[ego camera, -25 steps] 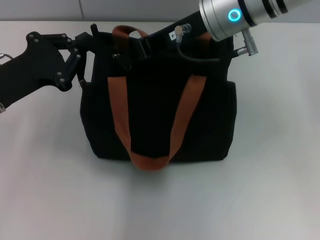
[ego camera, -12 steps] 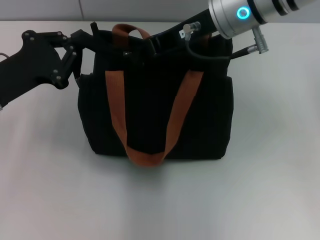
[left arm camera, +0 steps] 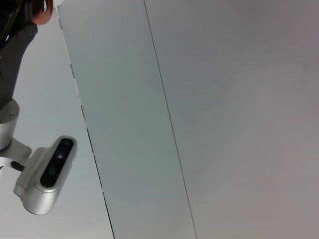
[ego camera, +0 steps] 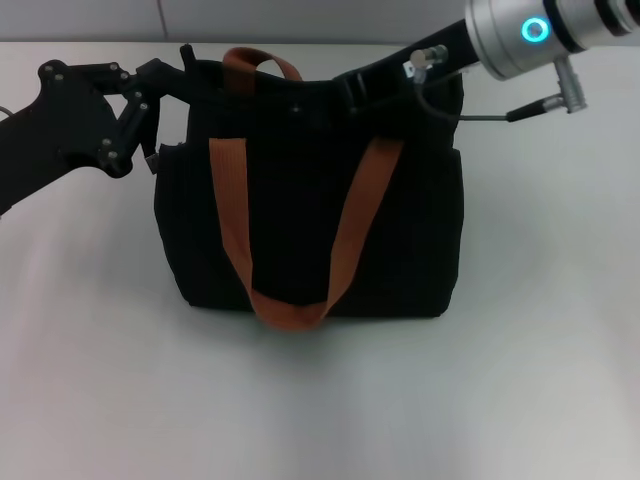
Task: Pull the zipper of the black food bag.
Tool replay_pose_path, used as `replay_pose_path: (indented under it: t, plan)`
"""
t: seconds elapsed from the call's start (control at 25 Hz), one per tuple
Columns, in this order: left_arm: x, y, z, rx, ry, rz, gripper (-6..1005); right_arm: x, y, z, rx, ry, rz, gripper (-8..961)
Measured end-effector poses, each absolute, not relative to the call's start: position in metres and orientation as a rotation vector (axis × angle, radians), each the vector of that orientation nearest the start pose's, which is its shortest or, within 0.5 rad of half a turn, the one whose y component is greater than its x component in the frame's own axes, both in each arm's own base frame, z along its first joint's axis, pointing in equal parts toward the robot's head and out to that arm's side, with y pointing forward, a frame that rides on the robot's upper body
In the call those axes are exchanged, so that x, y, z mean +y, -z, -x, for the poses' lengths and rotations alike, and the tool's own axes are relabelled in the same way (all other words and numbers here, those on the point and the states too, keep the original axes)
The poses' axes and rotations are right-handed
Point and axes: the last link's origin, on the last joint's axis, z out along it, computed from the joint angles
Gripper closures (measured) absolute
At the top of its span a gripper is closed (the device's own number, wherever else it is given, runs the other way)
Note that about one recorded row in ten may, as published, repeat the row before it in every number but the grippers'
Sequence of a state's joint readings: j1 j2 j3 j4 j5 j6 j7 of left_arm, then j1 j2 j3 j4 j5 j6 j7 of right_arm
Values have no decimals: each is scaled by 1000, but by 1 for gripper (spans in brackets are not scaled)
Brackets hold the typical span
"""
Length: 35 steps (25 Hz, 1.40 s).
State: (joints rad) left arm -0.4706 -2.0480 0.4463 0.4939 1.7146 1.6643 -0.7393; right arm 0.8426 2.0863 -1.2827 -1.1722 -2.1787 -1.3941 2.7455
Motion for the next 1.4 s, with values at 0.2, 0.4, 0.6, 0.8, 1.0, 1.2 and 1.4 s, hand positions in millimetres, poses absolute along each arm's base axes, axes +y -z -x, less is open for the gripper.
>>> replay_pose_path:
  t: [0.2,0.4,0.6,0.8,1.0,1.2,1.4]
  plan:
    - [320,-46,279,-32,933,2250,974,387,7,-77,1185,-172,2669,955]
    - [320,-47,280,-40,933,2246,974,379,-9,-90,1202,-165,2601,955]
    - [320,-48,281,-43,932,2247,974,371,-20,-101,1203,-166,2552,954]
    - [319,-48,281,-44,932,2249,974,366,-29,-112,1231,-200,2511,954]
    - [319,-48,281,-44,934,2250,973,363,-34,-115,1238,-291,2540,954]
    - [319,-46,281,-46,934,2254,973,363,-42,-125,1253,-427,2559,955]
    - [318,-44,281,-53,936,2261,973,358,-52,-145,1208,-698,2598,808]
